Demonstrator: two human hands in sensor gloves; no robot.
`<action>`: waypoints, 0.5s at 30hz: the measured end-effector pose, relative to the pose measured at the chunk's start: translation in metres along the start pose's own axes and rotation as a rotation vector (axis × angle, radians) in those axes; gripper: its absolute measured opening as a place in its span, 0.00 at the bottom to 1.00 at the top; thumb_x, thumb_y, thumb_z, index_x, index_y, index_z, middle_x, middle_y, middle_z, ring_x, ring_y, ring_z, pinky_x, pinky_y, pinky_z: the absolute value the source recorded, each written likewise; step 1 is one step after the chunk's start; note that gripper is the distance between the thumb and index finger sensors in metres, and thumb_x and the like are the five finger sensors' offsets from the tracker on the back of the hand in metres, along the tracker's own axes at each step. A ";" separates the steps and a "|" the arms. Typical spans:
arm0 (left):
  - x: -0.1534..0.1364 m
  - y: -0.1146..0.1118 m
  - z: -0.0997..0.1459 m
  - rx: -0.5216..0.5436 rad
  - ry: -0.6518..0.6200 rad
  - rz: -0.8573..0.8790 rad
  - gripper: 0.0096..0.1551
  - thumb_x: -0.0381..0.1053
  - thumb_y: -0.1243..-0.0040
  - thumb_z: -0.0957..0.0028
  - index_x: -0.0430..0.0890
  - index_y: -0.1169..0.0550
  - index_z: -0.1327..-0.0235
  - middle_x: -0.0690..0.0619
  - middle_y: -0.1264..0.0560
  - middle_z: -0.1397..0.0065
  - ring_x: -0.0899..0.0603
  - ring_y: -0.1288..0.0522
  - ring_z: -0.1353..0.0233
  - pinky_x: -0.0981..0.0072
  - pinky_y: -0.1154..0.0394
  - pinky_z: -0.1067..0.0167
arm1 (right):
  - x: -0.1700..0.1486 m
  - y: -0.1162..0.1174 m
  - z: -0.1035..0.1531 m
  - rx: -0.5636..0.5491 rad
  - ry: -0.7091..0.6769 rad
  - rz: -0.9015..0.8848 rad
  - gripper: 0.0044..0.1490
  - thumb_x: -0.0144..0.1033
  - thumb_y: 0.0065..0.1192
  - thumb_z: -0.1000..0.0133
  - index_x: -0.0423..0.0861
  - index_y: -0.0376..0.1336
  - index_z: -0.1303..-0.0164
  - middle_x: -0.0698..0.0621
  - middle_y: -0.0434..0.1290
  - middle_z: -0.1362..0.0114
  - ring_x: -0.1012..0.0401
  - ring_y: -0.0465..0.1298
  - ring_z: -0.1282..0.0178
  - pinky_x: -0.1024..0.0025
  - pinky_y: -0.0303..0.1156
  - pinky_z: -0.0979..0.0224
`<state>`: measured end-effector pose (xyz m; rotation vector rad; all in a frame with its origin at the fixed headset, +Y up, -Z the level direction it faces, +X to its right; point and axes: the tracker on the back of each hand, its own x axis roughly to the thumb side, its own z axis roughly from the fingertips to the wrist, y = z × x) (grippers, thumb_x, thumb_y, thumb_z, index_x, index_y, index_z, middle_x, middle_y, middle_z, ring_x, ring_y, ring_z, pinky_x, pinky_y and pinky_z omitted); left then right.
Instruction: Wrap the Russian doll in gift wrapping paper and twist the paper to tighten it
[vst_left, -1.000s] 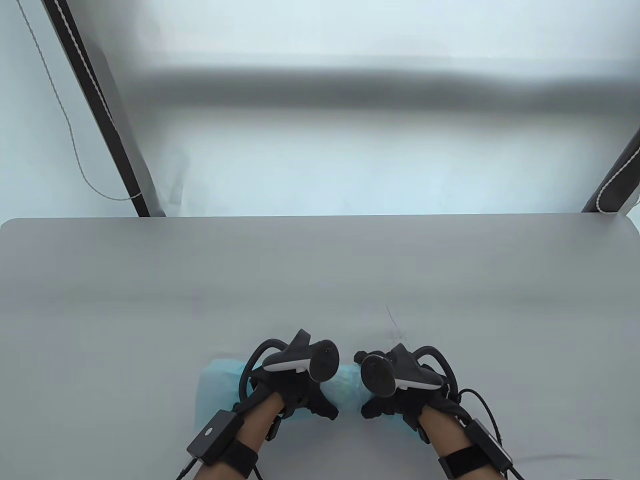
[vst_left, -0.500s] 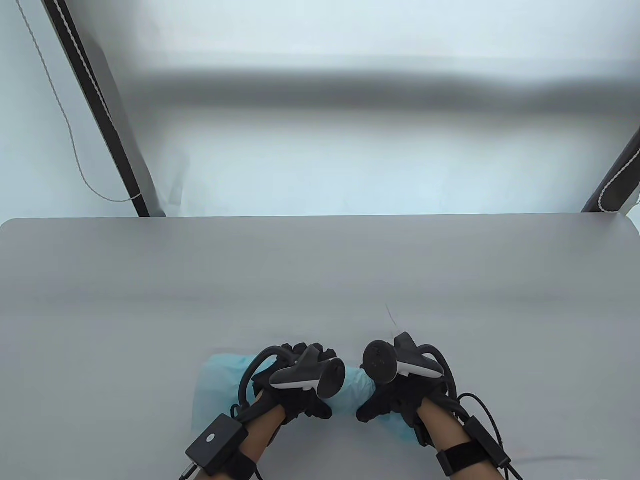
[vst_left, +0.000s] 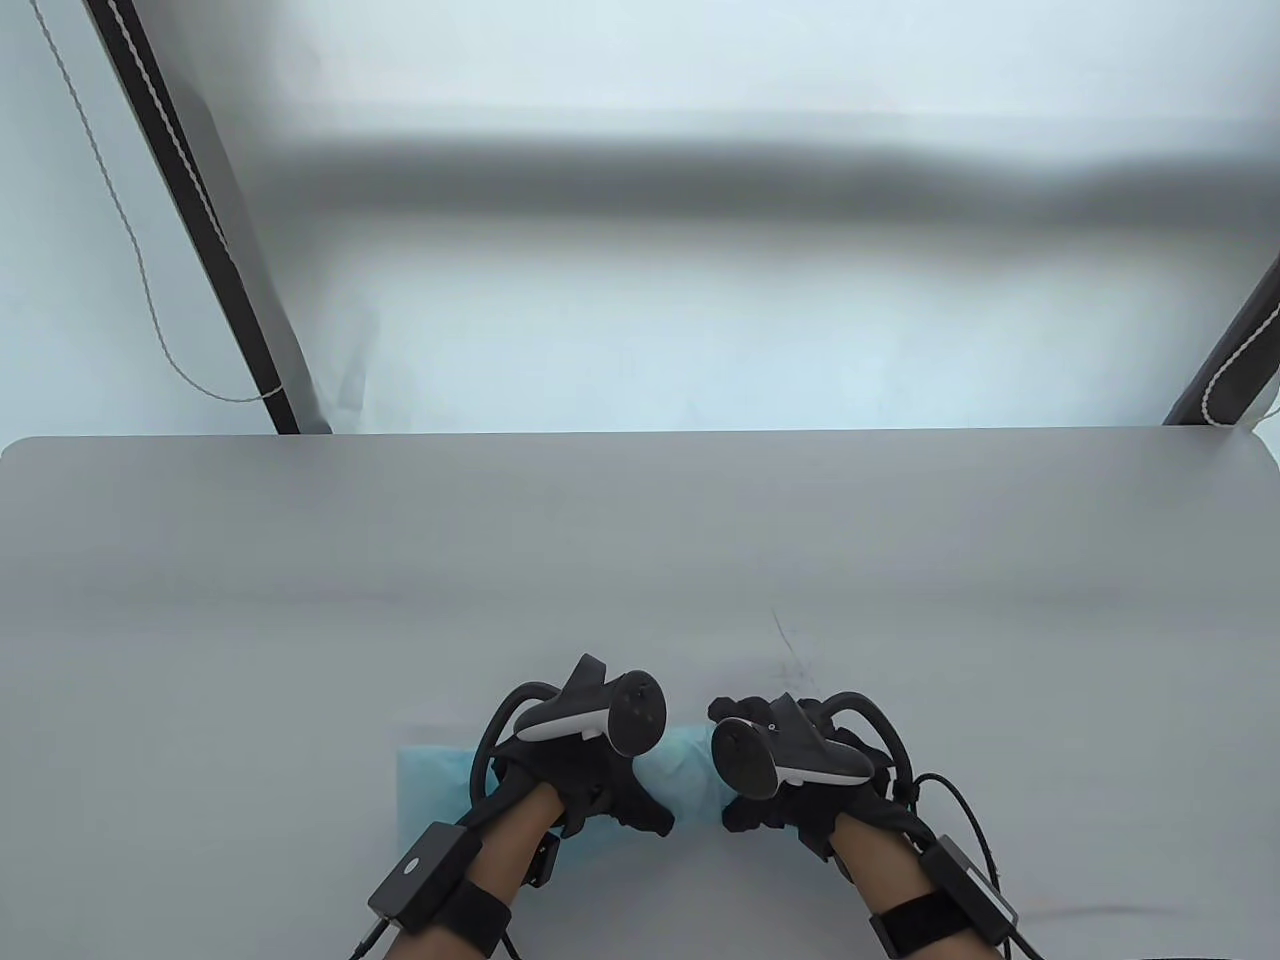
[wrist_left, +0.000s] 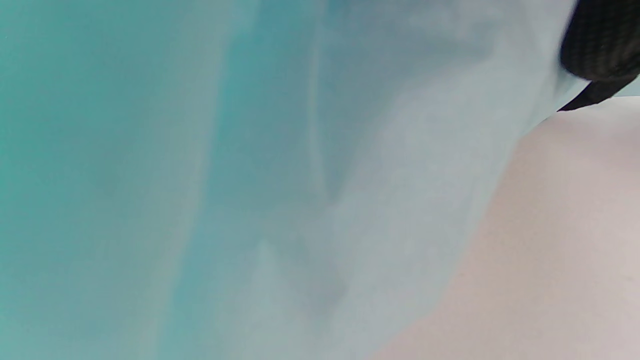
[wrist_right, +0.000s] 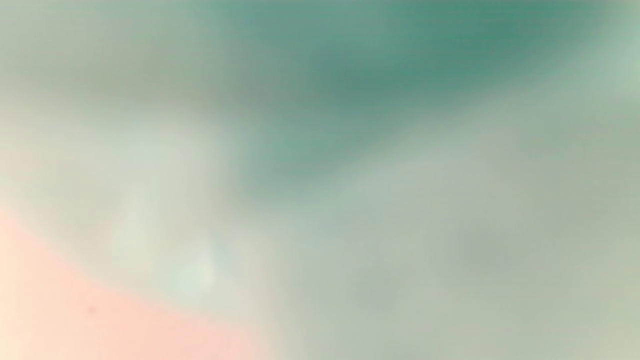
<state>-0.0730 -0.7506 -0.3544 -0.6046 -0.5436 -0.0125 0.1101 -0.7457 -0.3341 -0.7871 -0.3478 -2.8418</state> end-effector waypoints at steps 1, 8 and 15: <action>0.000 -0.001 0.001 -0.002 0.003 -0.009 0.70 0.82 0.33 0.63 0.43 0.43 0.17 0.43 0.28 0.20 0.32 0.26 0.27 0.32 0.32 0.32 | -0.001 0.000 0.000 -0.010 -0.005 -0.006 0.71 0.69 0.78 0.53 0.43 0.50 0.09 0.40 0.71 0.18 0.48 0.76 0.25 0.42 0.67 0.19; 0.014 -0.003 0.010 0.105 0.041 -0.151 0.72 0.76 0.32 0.60 0.45 0.54 0.17 0.40 0.45 0.12 0.28 0.41 0.18 0.25 0.43 0.28 | -0.014 0.002 -0.004 0.100 0.024 -0.210 0.69 0.74 0.79 0.56 0.39 0.61 0.16 0.38 0.79 0.29 0.50 0.82 0.37 0.45 0.74 0.27; 0.020 -0.007 0.006 0.210 -0.007 -0.293 0.71 0.76 0.30 0.62 0.49 0.54 0.18 0.43 0.43 0.10 0.29 0.39 0.15 0.26 0.42 0.26 | -0.023 0.006 -0.003 0.212 0.057 -0.354 0.70 0.76 0.76 0.54 0.37 0.61 0.16 0.38 0.79 0.30 0.50 0.82 0.40 0.46 0.75 0.30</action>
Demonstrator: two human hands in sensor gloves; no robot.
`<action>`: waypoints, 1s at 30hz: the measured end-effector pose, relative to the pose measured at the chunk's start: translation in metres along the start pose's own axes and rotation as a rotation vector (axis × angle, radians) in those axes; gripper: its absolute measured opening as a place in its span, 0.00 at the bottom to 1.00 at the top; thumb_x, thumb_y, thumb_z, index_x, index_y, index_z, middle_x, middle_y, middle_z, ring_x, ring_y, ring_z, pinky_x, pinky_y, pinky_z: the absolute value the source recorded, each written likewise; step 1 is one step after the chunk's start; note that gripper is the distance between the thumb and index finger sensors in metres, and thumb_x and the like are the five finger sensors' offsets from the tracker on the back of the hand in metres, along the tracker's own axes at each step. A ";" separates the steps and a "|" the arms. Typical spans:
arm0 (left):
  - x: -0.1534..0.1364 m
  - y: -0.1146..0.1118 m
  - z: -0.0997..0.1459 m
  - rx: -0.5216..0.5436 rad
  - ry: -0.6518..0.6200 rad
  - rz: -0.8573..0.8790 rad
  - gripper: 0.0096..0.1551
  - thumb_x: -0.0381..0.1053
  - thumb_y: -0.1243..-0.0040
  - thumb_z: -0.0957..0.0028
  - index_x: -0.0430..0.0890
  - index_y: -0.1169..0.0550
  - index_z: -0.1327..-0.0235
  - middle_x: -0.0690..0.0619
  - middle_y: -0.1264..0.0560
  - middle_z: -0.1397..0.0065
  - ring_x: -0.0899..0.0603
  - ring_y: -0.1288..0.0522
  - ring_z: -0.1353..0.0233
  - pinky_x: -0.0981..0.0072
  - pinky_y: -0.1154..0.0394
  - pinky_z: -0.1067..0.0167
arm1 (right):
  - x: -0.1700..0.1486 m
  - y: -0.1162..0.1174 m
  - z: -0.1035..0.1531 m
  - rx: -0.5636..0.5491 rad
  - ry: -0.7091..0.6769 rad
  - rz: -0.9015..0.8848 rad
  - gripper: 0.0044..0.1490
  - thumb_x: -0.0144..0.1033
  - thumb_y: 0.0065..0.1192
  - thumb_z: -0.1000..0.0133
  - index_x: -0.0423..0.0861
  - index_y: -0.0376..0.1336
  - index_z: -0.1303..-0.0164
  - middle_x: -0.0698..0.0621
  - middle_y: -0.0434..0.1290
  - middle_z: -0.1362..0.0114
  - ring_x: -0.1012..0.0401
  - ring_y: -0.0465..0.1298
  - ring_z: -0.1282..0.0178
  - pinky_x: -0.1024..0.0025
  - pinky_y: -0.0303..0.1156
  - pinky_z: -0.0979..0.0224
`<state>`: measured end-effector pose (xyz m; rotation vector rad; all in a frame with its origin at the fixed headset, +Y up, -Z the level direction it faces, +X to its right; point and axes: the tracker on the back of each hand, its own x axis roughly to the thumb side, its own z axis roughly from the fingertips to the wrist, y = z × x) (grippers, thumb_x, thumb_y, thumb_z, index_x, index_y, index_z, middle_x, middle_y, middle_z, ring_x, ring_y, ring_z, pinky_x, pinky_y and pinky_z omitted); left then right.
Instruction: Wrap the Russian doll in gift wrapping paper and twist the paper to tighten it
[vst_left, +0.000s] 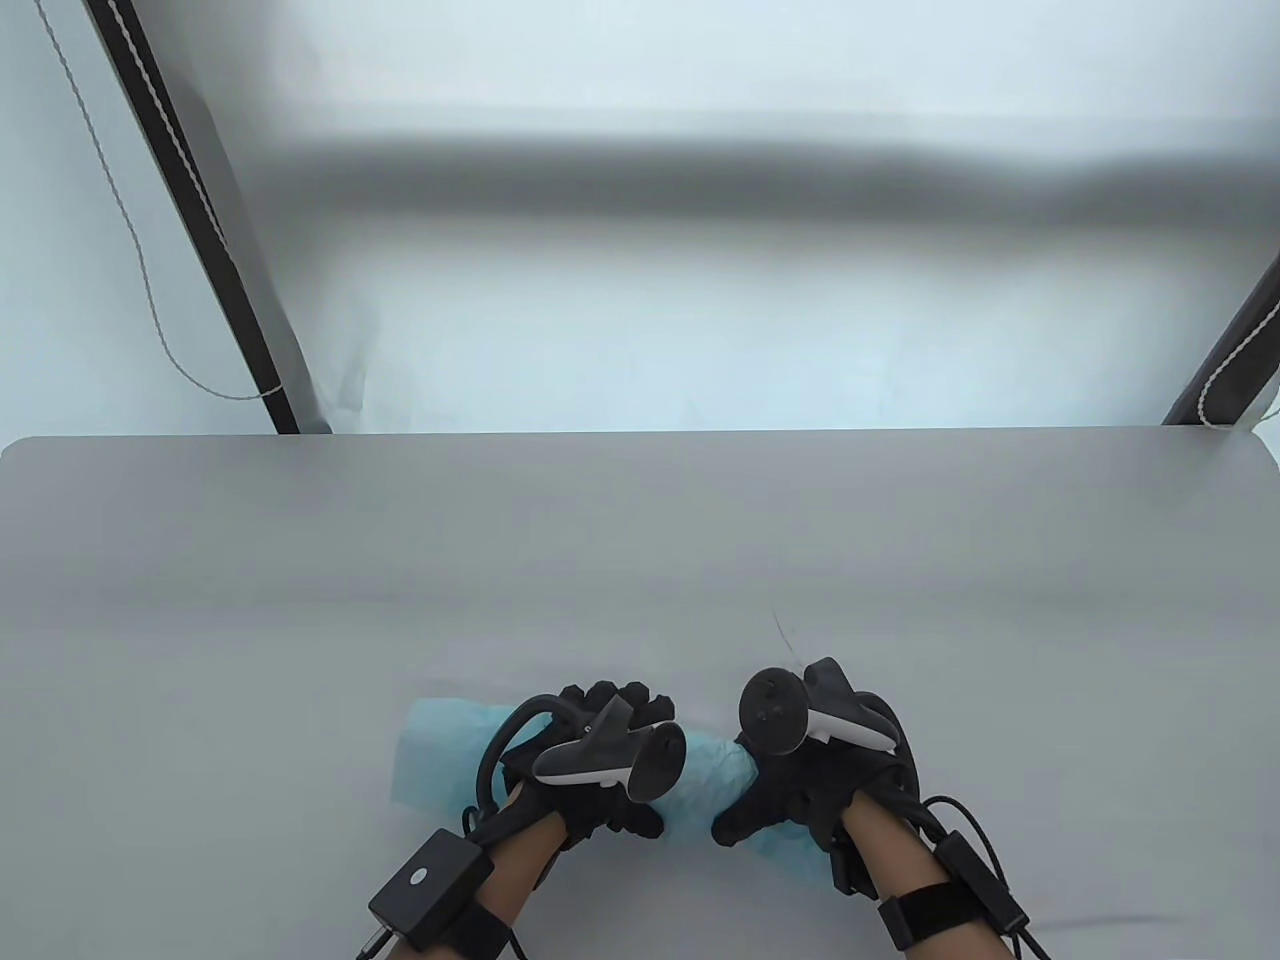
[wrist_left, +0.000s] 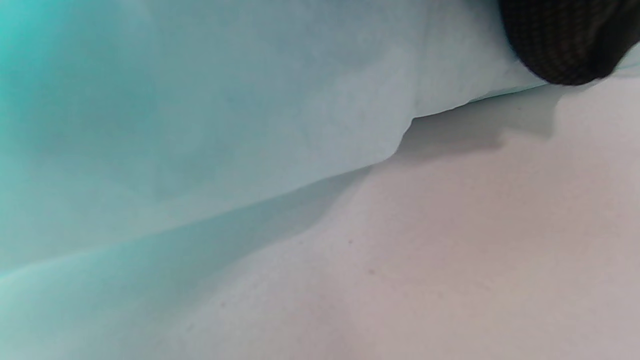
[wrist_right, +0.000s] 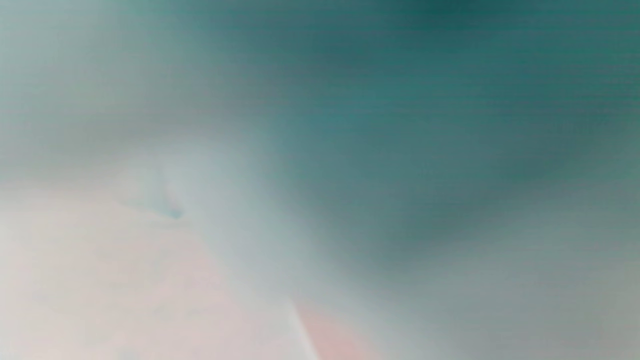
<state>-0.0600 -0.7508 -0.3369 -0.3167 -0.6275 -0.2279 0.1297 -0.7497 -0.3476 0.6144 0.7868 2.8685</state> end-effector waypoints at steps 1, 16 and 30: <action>-0.002 0.000 0.001 0.037 -0.010 0.021 0.71 0.77 0.30 0.64 0.49 0.52 0.18 0.46 0.38 0.12 0.31 0.34 0.18 0.29 0.39 0.27 | 0.000 0.002 0.002 -0.009 -0.002 0.019 0.70 0.76 0.75 0.54 0.38 0.60 0.14 0.39 0.78 0.29 0.50 0.81 0.38 0.46 0.74 0.28; -0.024 0.002 -0.001 -0.244 0.051 0.288 0.70 0.81 0.31 0.63 0.45 0.44 0.16 0.44 0.31 0.17 0.32 0.27 0.24 0.32 0.34 0.31 | 0.021 0.006 0.003 -0.204 -0.021 0.281 0.68 0.73 0.77 0.54 0.43 0.57 0.13 0.42 0.78 0.27 0.51 0.81 0.36 0.45 0.73 0.26; -0.011 -0.004 0.005 0.060 0.000 -0.072 0.74 0.75 0.28 0.64 0.53 0.58 0.17 0.46 0.44 0.09 0.29 0.42 0.12 0.32 0.44 0.22 | 0.003 0.005 -0.001 -0.004 0.044 -0.035 0.69 0.80 0.73 0.55 0.37 0.64 0.18 0.43 0.83 0.38 0.55 0.84 0.48 0.50 0.78 0.36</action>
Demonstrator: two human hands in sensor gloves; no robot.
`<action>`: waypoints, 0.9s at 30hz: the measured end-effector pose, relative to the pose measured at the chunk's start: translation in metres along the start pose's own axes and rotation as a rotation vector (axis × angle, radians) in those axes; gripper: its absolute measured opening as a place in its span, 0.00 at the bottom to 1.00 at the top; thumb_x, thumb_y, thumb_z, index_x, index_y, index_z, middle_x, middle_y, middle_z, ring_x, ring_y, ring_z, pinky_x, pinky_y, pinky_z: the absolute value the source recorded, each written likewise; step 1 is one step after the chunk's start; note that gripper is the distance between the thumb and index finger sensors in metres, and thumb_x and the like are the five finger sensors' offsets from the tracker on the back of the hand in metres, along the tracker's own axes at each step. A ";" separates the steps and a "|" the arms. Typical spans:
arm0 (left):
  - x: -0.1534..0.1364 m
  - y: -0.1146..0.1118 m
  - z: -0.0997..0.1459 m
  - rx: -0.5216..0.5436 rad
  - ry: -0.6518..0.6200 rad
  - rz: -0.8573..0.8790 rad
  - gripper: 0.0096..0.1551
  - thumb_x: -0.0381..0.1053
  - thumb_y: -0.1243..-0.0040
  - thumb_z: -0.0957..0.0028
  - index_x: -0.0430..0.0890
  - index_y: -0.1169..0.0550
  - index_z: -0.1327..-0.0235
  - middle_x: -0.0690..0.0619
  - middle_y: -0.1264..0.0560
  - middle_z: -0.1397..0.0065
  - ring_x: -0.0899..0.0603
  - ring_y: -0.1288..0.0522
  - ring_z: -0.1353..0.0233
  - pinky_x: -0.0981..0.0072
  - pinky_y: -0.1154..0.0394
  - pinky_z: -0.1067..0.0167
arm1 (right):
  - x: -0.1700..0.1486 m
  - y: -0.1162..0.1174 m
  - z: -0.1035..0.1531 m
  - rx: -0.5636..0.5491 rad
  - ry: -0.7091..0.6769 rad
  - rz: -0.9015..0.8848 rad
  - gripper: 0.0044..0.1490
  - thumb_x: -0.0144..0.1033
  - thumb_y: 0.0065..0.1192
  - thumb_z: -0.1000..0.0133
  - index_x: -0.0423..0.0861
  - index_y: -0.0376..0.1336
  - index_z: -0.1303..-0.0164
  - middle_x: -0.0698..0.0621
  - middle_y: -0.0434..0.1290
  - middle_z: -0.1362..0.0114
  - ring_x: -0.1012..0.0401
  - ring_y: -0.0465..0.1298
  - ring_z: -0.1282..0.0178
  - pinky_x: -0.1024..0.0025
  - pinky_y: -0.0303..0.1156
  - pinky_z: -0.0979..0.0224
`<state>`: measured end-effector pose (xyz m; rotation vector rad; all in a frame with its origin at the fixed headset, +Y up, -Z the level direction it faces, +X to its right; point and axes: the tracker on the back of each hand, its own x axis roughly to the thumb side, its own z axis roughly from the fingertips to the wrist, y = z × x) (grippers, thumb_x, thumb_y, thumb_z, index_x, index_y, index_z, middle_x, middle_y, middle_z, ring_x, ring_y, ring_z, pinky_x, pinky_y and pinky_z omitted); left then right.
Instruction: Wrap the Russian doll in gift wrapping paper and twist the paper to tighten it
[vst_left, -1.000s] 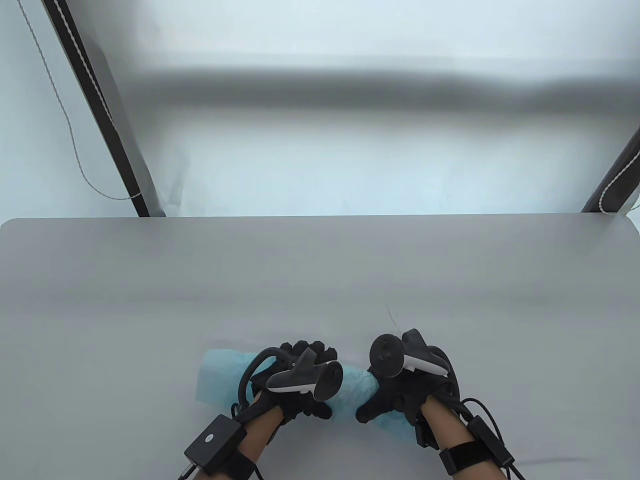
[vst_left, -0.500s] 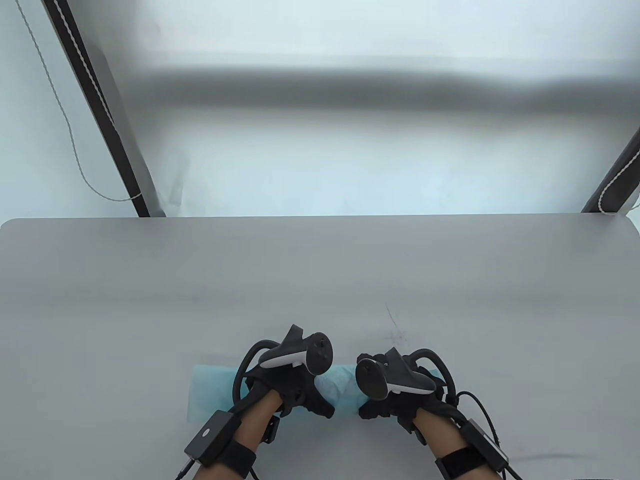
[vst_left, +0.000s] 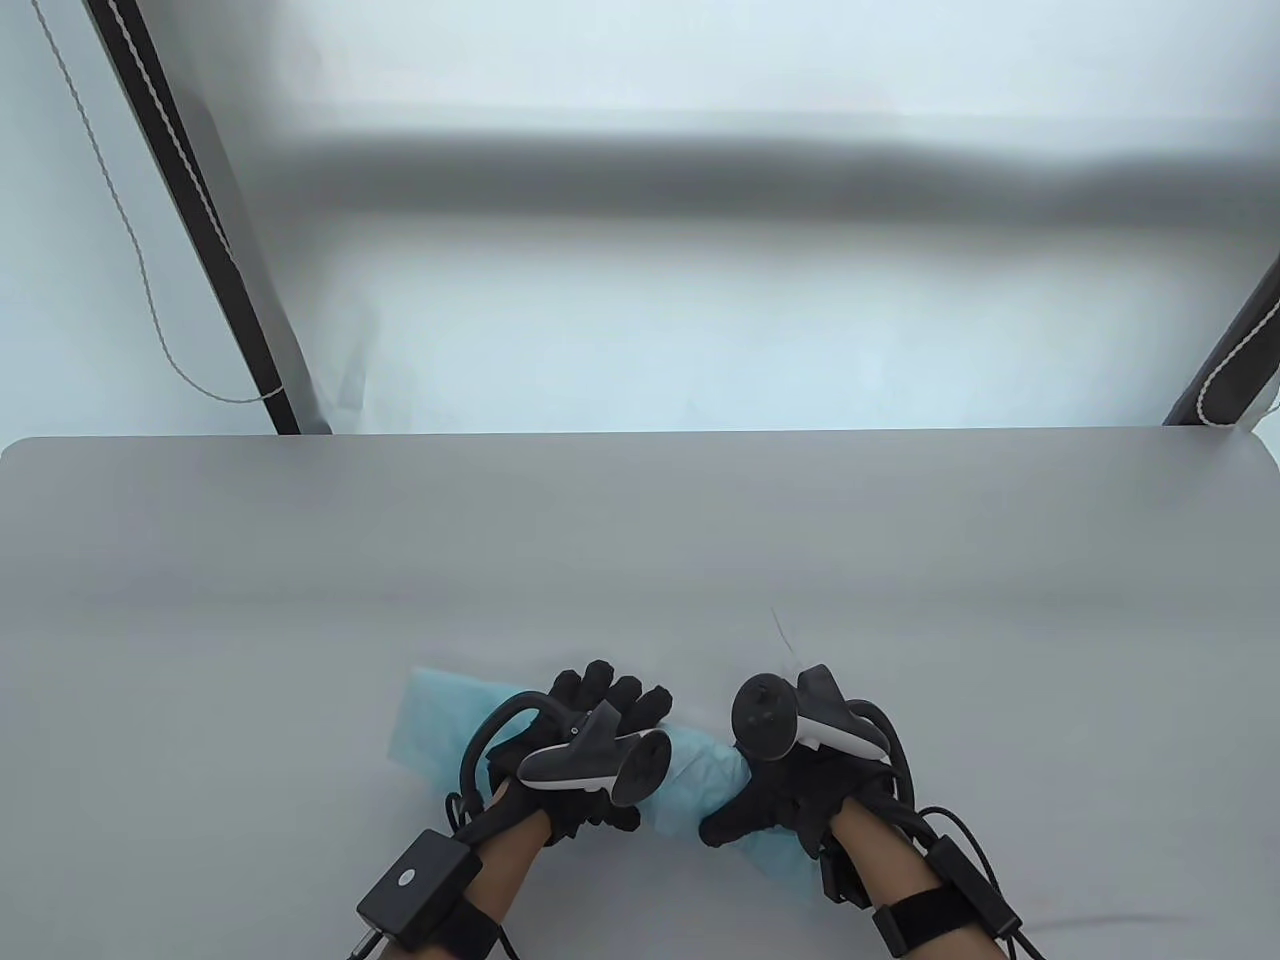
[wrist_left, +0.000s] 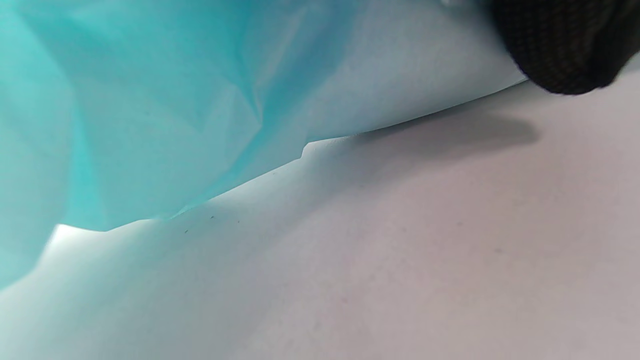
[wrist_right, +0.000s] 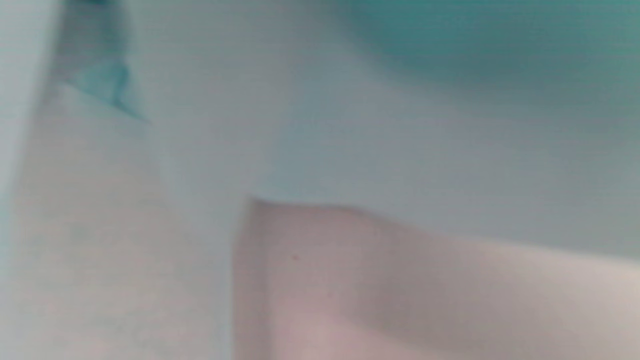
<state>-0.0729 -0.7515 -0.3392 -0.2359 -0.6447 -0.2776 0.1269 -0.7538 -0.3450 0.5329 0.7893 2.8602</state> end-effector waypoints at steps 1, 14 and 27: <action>-0.001 -0.001 0.000 0.011 -0.004 0.023 0.72 0.75 0.27 0.64 0.54 0.55 0.17 0.47 0.40 0.10 0.31 0.36 0.15 0.33 0.41 0.23 | 0.000 0.000 0.001 0.008 0.000 0.000 0.69 0.80 0.72 0.54 0.38 0.63 0.18 0.44 0.82 0.37 0.55 0.84 0.46 0.49 0.77 0.34; -0.019 0.002 -0.008 -0.175 0.002 0.289 0.70 0.80 0.28 0.65 0.49 0.43 0.15 0.46 0.29 0.18 0.34 0.23 0.28 0.34 0.32 0.31 | 0.024 0.007 0.009 -0.195 -0.056 0.363 0.73 0.69 0.75 0.51 0.40 0.45 0.08 0.36 0.65 0.14 0.45 0.75 0.24 0.41 0.67 0.20; 0.017 0.005 0.005 -0.054 0.018 -0.066 0.74 0.75 0.29 0.62 0.46 0.56 0.17 0.37 0.51 0.08 0.22 0.52 0.13 0.24 0.49 0.24 | 0.018 -0.001 0.003 -0.061 -0.075 0.141 0.68 0.73 0.79 0.53 0.37 0.61 0.16 0.38 0.80 0.31 0.54 0.85 0.43 0.51 0.78 0.34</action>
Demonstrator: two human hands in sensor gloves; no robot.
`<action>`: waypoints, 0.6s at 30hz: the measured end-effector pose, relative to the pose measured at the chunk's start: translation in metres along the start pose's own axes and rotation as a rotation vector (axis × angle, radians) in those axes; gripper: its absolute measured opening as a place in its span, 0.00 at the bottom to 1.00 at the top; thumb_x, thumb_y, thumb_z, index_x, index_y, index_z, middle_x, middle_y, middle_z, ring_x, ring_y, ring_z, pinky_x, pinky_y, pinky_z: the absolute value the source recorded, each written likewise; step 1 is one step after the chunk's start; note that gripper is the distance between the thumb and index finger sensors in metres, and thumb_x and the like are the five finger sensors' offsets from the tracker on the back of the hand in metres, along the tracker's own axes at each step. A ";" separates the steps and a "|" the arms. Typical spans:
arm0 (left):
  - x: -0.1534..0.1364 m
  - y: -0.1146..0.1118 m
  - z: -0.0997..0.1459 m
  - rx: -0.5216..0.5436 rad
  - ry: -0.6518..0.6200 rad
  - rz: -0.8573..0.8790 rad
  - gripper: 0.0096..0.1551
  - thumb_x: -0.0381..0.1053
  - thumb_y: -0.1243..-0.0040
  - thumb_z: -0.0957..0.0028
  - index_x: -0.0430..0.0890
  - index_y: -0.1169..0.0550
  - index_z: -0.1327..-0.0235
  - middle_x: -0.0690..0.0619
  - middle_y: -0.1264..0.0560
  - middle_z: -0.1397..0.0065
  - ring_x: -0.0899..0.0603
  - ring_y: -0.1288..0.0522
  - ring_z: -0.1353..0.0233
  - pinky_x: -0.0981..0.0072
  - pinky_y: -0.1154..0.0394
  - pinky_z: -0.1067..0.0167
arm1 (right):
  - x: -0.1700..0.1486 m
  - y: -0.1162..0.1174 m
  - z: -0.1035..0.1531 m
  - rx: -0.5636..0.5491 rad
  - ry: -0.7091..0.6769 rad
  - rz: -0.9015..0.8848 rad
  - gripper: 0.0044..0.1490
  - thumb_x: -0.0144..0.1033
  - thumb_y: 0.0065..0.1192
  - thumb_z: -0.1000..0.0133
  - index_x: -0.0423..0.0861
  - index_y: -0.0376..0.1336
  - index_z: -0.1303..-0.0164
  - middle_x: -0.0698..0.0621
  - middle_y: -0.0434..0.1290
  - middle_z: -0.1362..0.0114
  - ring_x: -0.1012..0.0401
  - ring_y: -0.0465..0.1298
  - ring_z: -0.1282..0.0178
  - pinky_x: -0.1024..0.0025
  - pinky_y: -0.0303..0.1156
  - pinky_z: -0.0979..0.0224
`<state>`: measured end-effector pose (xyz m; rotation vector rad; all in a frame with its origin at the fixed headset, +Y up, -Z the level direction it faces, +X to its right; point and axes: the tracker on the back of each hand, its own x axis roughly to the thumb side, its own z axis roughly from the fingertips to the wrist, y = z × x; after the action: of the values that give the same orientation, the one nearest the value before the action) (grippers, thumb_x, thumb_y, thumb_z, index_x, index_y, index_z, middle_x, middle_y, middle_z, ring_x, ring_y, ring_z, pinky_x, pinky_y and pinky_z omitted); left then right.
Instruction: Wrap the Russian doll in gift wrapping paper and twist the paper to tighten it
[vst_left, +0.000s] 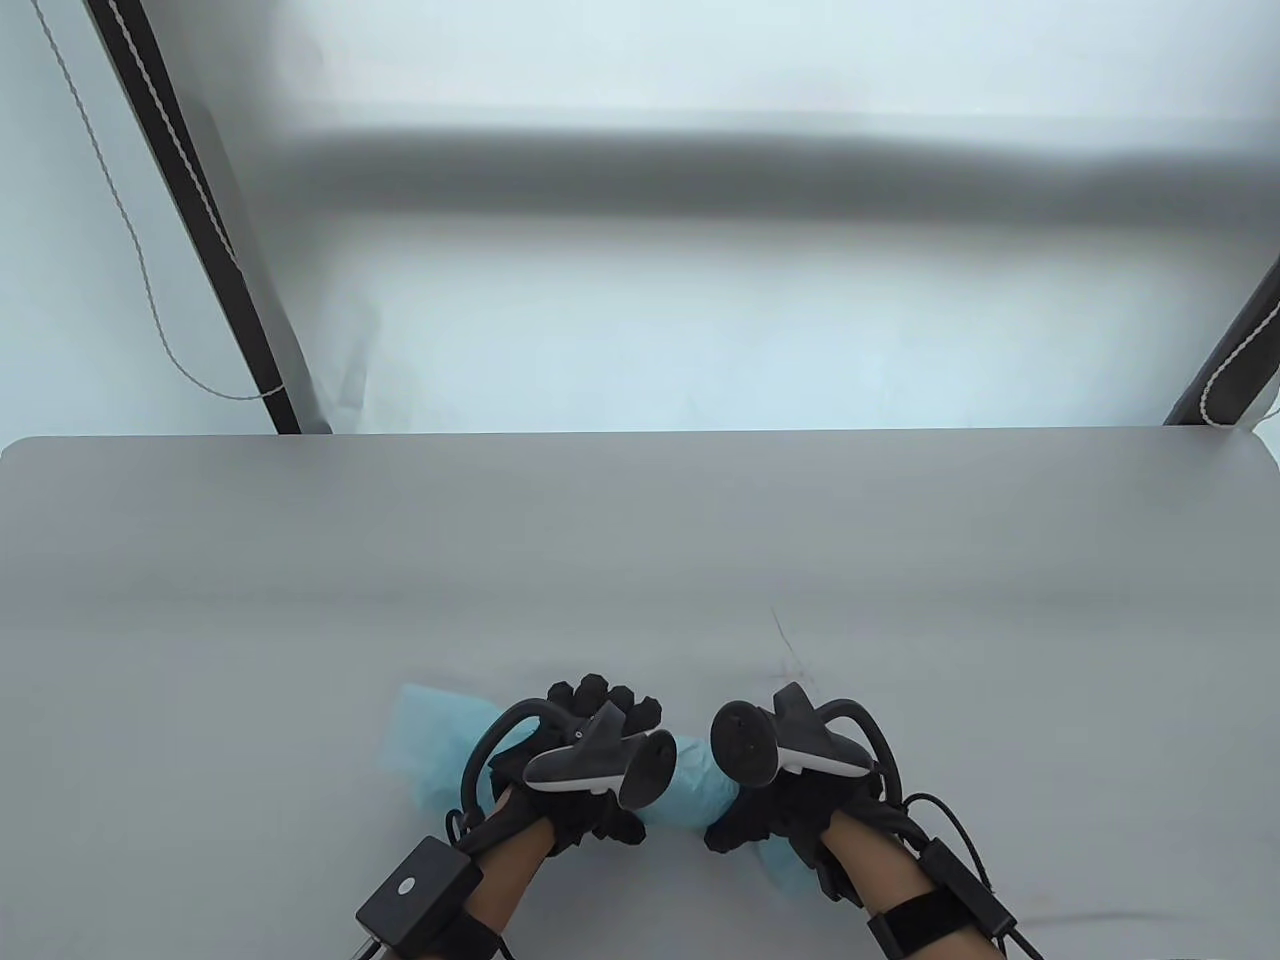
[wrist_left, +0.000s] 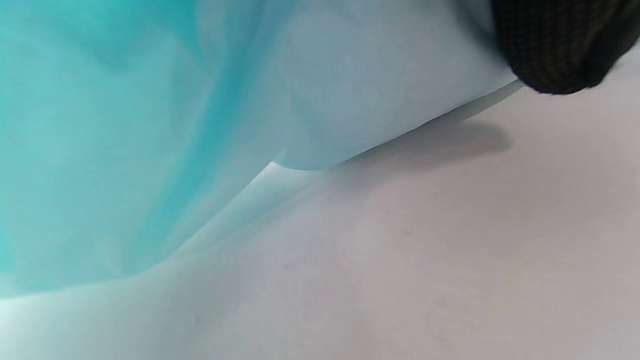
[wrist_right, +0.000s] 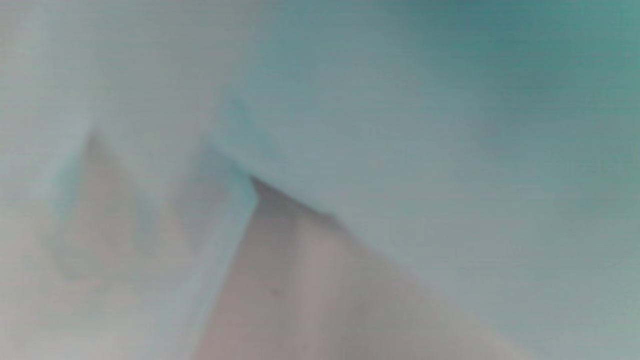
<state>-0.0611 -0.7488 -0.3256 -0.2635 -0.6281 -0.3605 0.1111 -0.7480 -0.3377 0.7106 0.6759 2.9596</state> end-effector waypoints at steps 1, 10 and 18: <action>0.003 -0.001 -0.001 0.039 -0.007 -0.034 0.75 0.75 0.29 0.63 0.46 0.56 0.17 0.37 0.51 0.09 0.22 0.50 0.13 0.25 0.49 0.24 | -0.004 0.001 -0.001 0.043 0.003 -0.062 0.68 0.73 0.79 0.53 0.36 0.61 0.17 0.37 0.80 0.32 0.54 0.85 0.44 0.51 0.78 0.35; 0.001 -0.004 -0.005 0.193 -0.097 0.023 0.68 0.77 0.27 0.64 0.53 0.48 0.18 0.43 0.32 0.17 0.31 0.25 0.23 0.32 0.28 0.32 | -0.015 0.001 0.002 0.057 0.010 -0.086 0.69 0.71 0.75 0.50 0.39 0.54 0.10 0.38 0.74 0.22 0.49 0.80 0.33 0.45 0.72 0.26; -0.007 -0.003 0.003 0.248 -0.028 -0.026 0.68 0.75 0.23 0.64 0.59 0.48 0.18 0.44 0.34 0.15 0.31 0.28 0.22 0.29 0.28 0.36 | -0.055 -0.040 0.043 -0.207 -0.063 -0.428 0.61 0.74 0.63 0.43 0.43 0.55 0.09 0.32 0.66 0.12 0.37 0.69 0.18 0.34 0.64 0.20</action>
<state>-0.0693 -0.7488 -0.3272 -0.0235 -0.6968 -0.3014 0.1765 -0.7013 -0.3432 0.5578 0.4406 2.5544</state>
